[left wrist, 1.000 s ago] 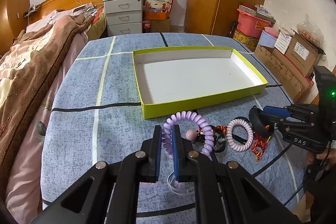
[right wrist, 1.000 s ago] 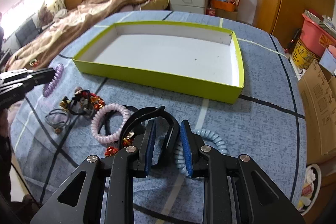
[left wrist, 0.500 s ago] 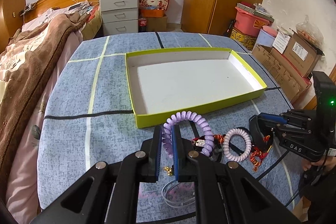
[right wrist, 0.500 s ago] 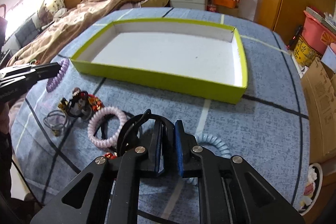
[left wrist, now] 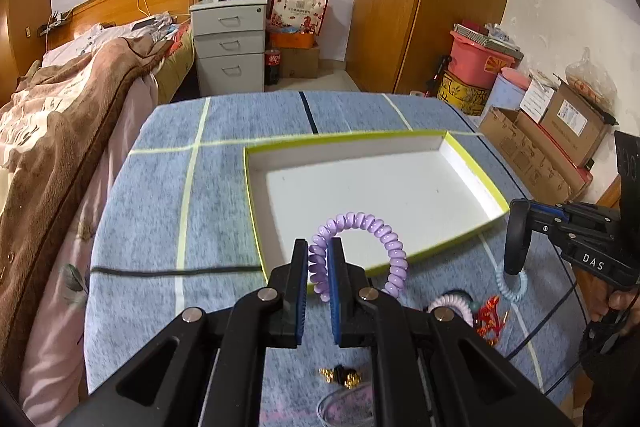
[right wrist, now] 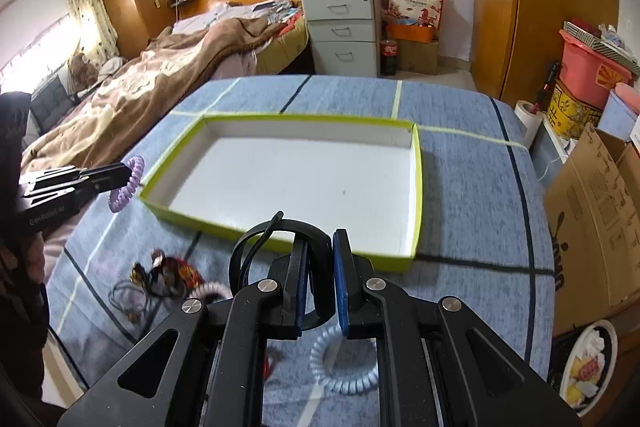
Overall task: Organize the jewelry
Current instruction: 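Carry the purple hair tie and black wristband with both tools over the green box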
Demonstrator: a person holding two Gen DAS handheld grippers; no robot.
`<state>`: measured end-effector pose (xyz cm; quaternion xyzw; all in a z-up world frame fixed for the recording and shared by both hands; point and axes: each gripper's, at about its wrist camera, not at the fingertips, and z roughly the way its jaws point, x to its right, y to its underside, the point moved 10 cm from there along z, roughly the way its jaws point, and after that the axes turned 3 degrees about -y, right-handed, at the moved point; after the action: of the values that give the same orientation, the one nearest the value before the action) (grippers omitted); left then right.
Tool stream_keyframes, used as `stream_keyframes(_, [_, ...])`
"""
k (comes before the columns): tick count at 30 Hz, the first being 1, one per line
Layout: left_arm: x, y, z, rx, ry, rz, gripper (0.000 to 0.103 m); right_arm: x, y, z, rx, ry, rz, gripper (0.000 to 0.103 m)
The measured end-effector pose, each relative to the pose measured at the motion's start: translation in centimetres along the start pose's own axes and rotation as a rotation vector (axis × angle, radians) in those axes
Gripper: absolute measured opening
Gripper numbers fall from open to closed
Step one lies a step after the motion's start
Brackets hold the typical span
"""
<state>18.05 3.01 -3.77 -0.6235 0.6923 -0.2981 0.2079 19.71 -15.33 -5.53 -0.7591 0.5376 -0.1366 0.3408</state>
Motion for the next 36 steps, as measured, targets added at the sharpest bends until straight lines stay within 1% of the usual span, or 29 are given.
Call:
stream_keyframes(4, [-0.1, -1.0, 0.3, 0.006, -0.001, 0.005, 0.01, 0.4, -1.3, 0.2, 0.013, 0.004, 0.013, 0.012])
stream_keyframes(7, [-0.2, -1.8, 0.9, 0.004, -0.003, 0.006, 0.01, 1.4, -2.6, 1.0, 0.009, 0.017, 0.03, 0.012])
stream_keyframes(11, [-0.6, -2.9, 2.4, -0.008, -0.005, -0.011, 0.01, 2.8, -4.6, 2.8, -0.003, 0.048, 0.04, 0.012])
stream_keyframes(17, [-0.4, -3.9, 5.1, -0.038, 0.018, -0.025, 0.01, 4.6, -5.8, 6.2, -0.052, 0.077, 0.053, 0.012])
stream_keyframes(19, [-0.6, -4.0, 6.1, -0.053, 0.003, -0.024, 0.01, 5.2, -5.8, 7.1, -0.067, 0.087, 0.059, 0.012])
stream_keyframes(23, [-0.7, -4.1, 8.1, -0.085, 0.009, -0.038, 0.01, 6.2, -5.7, 9.2, -0.107, 0.113, 0.05, 0.012])
stream_keyframes(26, [-0.7, -4.2, 9.4, -0.105, 0.005, -0.038, 0.01, 6.8, -5.8, 10.1, -0.119, 0.112, 0.056, 0.012])
stream_keyframes(36, [-0.9, -3.4, 12.1, -0.165, -0.018, -0.042, 0.01, 7.2, -5.8, 11.7, -0.141, 0.149, 0.02, 0.013])
